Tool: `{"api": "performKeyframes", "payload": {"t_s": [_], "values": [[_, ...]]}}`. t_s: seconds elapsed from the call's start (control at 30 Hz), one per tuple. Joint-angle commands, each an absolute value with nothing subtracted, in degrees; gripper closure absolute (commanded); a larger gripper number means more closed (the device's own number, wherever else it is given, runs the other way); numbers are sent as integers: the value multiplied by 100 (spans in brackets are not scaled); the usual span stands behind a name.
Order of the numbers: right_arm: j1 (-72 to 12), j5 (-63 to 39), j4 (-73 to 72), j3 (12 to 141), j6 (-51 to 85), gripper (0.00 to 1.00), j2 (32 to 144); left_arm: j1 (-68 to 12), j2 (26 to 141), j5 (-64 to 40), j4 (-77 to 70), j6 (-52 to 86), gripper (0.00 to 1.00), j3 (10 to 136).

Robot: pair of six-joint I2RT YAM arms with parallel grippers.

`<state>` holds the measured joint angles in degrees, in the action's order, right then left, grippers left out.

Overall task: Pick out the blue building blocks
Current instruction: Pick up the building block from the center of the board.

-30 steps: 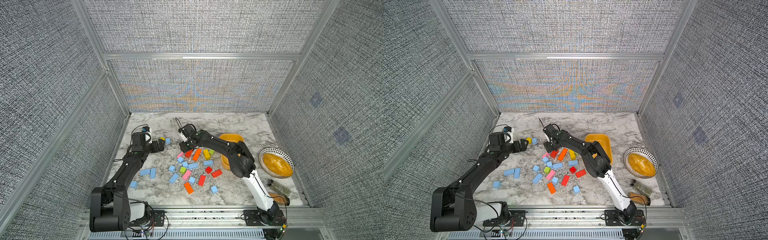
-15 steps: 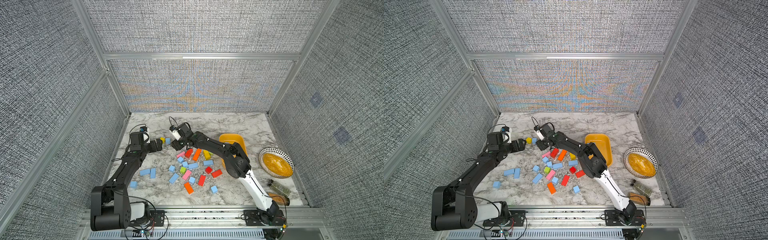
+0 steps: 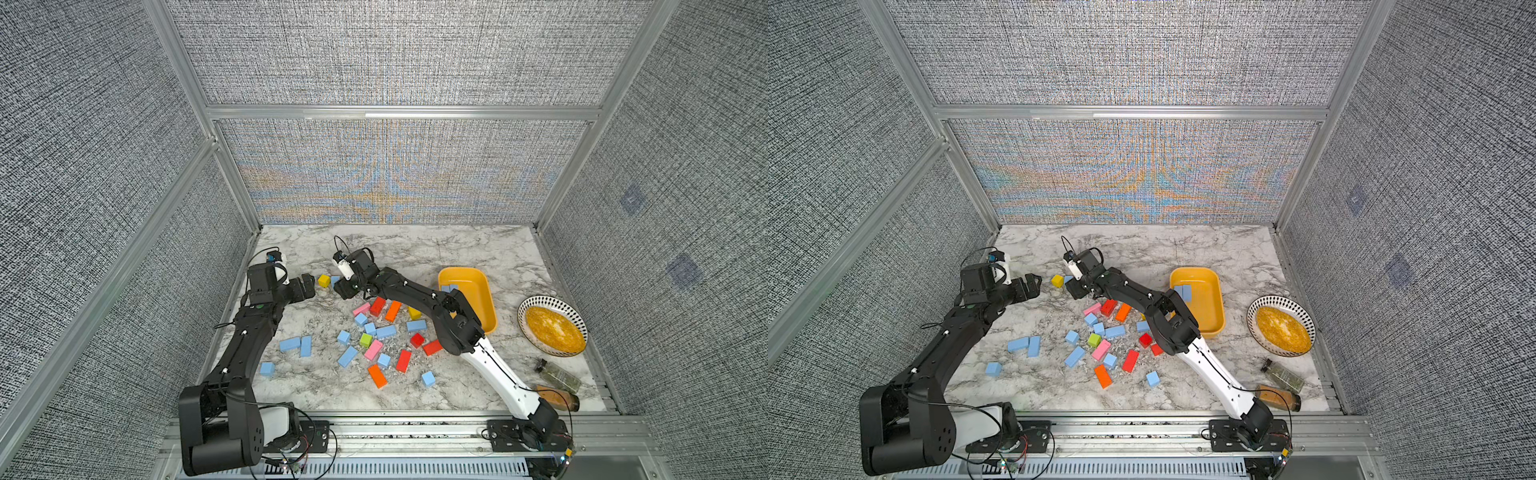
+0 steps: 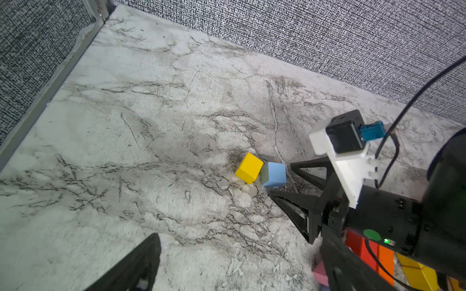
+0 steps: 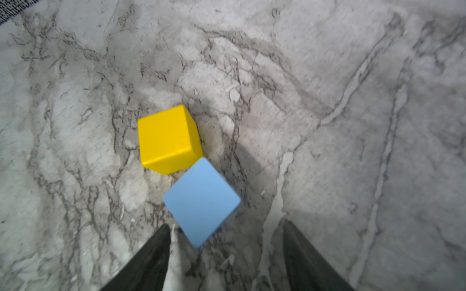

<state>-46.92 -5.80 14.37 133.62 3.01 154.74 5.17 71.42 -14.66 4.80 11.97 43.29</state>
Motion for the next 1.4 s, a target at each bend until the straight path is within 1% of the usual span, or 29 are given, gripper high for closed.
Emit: {"api": "performKeyframes", "payload": {"t_s": [0.0, 0.2, 0.37, 0.43, 0.77, 0.93, 1.17, 1.3, 1.37], "values": [[-4693, -737, 1164, 13412, 482, 29, 15572, 544, 7102, -1527, 444, 1160, 0, 4329], [-4676, -756, 857, 13456, 680, 28, 15770, 579, 7087, -1566, 440, 1160, 0, 4316], [-4651, -748, 730, 13465, 734, 31, 15839, 594, 7114, -1669, 421, 1112, 0, 4307], [-4638, -739, 691, 13455, 722, 34, 15829, 590, 7136, -1767, 413, 1058, 0, 4298], [-4641, -642, 528, 13180, 612, 57, 15598, 596, 7206, -1925, 396, 1006, 0, 4298], [-4657, -593, 560, 13123, 528, 68, 15372, 589, 7169, -2315, 404, 841, 0, 4306], [-4654, -461, 195, 12185, 395, 79, 14401, 596, 7080, -3235, 252, 788, 0, 4237], [-4623, -366, 205, 11668, 343, 83, 13795, 560, 7147, -3563, 159, 915, 0, 4225], [-4568, -280, 150, 11191, 414, 85, 13341, 467, 7242, -3656, 149, 949, 0, 4260]]}}
